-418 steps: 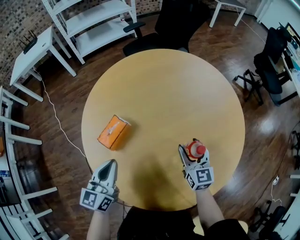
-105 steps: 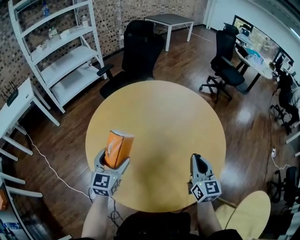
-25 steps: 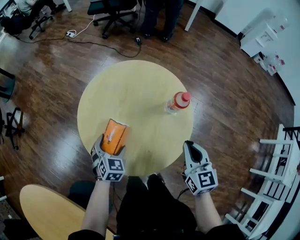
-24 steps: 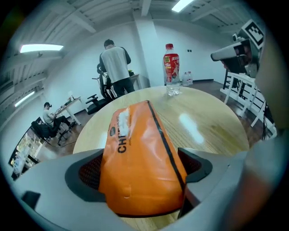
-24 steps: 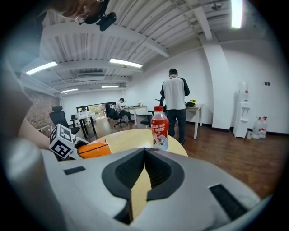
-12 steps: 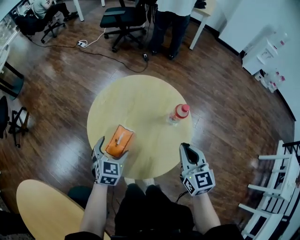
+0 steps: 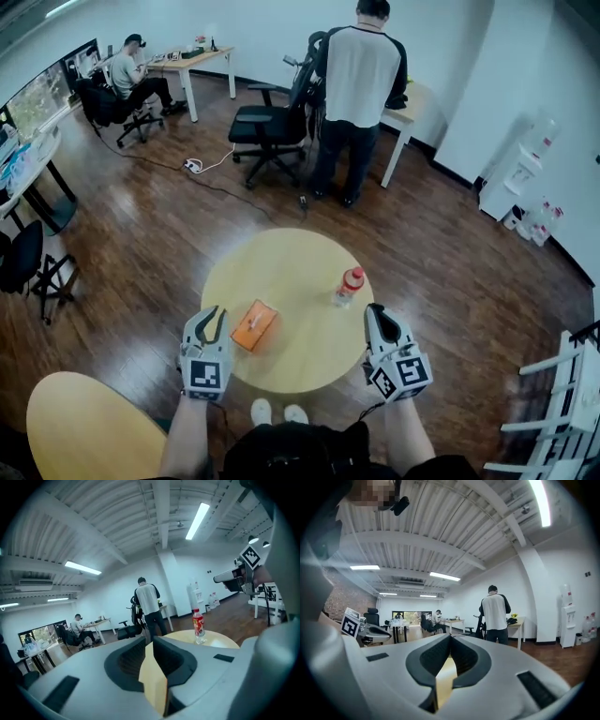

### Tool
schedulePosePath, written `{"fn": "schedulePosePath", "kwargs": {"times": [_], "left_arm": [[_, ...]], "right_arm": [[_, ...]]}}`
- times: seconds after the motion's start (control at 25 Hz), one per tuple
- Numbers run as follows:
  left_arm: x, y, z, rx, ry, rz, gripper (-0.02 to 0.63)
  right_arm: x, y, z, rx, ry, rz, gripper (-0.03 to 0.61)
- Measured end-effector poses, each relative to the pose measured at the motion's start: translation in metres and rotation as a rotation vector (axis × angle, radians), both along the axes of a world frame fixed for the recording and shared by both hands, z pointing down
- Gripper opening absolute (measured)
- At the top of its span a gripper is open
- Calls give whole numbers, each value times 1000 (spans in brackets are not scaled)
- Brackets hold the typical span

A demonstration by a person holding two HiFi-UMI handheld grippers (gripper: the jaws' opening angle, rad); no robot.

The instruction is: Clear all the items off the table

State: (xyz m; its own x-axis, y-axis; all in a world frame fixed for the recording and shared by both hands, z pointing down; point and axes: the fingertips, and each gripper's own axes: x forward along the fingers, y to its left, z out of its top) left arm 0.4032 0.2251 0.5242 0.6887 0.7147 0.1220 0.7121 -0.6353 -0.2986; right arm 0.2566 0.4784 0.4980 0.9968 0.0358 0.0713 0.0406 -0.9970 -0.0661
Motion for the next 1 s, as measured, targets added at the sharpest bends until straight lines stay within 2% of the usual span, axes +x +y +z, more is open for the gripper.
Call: {"fn": "schedulePosePath", "kwargs": {"times": [0.08,0.2,0.32,0.4,0.48,0.56,0.64,0.84,1.0], "left_arm": [[-2,-5,-16,-73,-3,-3,6],[-7,-10,-26,-179,-51,22,2],[-1,-17,-43,-324,-110,25,2],[3,-28,-50,-417,-148,21,2],[3,-37,-55,-473,-161,30,2],[2,-46,-56,-482,-145,30,2],[4,-53,-54,-482,-132,10,2],[3,-64,-39,-515,-172,-26,2],[-5,-63,-33,-485,-170,-45,2]], "right_arm": [[-2,2,-15,-9,40,18,5],[-7,1,-27,-15,66,34,5],[-7,-1,-35,-11,90,41,5],[-8,-7,-43,-9,135,18,5],[-9,-15,-57,6,203,-7,5],[-10,-20,-63,21,242,-9,4],[-10,-20,-57,31,235,6,3],[-15,-13,-27,65,162,31,2],[-23,-3,-16,69,106,63,2]]}}
